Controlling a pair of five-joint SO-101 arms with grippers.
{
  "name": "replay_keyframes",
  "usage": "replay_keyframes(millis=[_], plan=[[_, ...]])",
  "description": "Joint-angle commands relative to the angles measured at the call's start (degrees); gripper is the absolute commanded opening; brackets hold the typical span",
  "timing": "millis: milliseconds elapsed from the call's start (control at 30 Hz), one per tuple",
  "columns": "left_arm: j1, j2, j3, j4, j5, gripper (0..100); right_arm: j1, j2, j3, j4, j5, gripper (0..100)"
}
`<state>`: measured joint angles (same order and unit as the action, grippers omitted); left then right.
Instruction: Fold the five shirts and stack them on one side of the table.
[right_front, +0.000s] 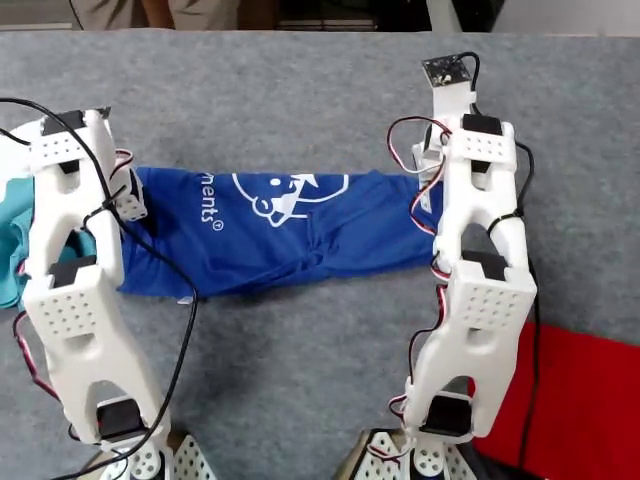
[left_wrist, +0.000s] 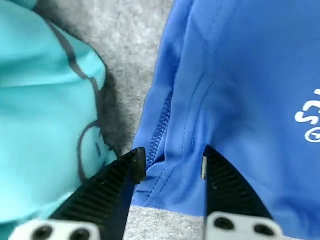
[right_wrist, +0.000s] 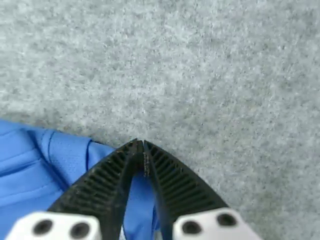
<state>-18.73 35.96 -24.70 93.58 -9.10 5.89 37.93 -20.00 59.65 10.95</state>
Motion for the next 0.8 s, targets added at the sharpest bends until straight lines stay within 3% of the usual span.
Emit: replay_keyframes(millis=[0,367,533,767], plan=[[0.4,0.7,-2.1,-0.8,0.4,19,0.6,-1.4,-0.7,-1.1,-0.3,0.5],[0.5,9.5,-2.3,-5.8,3.4,19,0.6,-1.4,-0.6,-1.1,-0.3,0.5],[0.6,9.6,-2.3,-6.0,3.1,2,0.6,-1.4,-0.6,-1.1,-0.3,0.5],[0.8,9.6,-2.5,-6.0,3.4,2,0.7,-1.4,-0.7,-1.1,-0.5,0.5]])
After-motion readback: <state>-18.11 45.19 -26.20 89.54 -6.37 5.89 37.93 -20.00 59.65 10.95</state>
